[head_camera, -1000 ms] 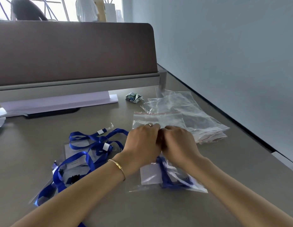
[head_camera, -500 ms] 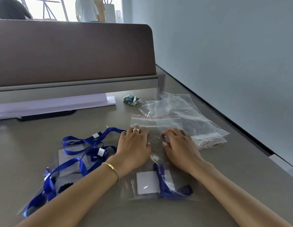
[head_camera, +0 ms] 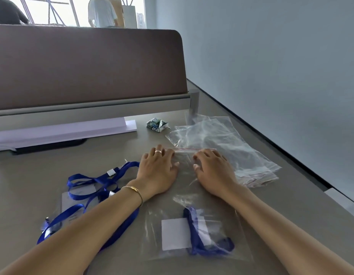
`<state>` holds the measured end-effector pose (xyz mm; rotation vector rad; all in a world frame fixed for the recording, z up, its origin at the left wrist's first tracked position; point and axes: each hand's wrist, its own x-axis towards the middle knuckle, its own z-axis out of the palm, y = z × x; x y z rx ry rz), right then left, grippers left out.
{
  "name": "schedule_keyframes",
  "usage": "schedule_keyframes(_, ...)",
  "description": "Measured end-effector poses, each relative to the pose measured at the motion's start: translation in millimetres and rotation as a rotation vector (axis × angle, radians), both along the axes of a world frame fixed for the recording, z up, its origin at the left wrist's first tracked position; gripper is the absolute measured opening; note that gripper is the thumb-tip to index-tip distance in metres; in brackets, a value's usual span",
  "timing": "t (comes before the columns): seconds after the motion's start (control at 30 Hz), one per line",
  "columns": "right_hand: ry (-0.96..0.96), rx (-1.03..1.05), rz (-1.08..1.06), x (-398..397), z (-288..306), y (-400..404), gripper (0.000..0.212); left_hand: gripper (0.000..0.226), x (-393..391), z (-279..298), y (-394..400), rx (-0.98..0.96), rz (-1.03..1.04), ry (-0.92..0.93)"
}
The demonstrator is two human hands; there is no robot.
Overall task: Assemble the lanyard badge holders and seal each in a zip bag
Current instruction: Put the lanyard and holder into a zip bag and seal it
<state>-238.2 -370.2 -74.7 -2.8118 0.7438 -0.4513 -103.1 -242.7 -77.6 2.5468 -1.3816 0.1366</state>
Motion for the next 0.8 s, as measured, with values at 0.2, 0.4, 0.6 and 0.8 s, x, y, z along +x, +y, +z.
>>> schedule_keyframes(0.2,-0.052,-0.019,-0.021,16.6,19.2,-3.1,0.034,0.041,24.1,20.9,-7.9,-0.138,0.096,0.07)
schedule_keyframes(0.4,-0.128,0.002,0.025,57.5,33.2,4.5,0.037,0.024,48.8,19.2,-13.9,-0.156,0.196,0.112)
schedule_keyframes(0.6,-0.079,0.029,0.061,77.3,36.4,3.2,0.041,0.026,52.4,30.6,-6.6,-0.304,0.169,0.168)
schedule_keyframes(0.8,-0.09,0.038,0.076,77.4,40.8,5.3,0.016,0.03,46.3,41.4,1.1,-0.308,-0.002,0.171)
